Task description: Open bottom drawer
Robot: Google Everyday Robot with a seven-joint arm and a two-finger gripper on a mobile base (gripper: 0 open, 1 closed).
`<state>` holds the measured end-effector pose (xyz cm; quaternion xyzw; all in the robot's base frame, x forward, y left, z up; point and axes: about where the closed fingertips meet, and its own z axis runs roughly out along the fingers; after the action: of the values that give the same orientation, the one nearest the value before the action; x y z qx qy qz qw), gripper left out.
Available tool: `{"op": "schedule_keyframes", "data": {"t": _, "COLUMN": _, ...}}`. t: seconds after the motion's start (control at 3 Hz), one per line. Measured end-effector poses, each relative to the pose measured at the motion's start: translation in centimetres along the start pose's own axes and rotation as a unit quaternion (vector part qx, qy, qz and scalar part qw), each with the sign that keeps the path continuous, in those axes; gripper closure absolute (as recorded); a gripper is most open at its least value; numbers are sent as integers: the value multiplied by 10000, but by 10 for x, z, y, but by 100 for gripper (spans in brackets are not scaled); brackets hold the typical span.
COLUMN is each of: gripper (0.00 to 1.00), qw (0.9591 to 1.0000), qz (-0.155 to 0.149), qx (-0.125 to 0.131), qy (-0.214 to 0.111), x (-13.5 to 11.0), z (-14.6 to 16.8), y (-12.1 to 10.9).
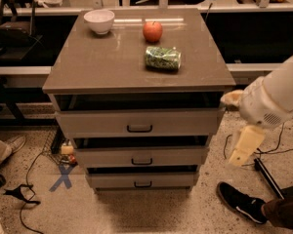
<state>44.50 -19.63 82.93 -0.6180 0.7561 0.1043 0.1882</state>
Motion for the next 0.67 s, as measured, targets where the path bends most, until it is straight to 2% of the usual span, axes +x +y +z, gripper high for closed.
{"op": "schedule_keyframes", "data": {"t": 0.33, "gripper": 0, "qw": 9966, "qz": -18, "qx": -535, "qy": -624, "x": 1, "z": 88, "y": 17}}
{"op": "schedule_keyframes", "data": {"t": 0.67, "gripper": 0, "qw": 9854, "qz": 22, "qx": -1364, "qy": -1021, "x": -10, "z": 182, "y": 51}}
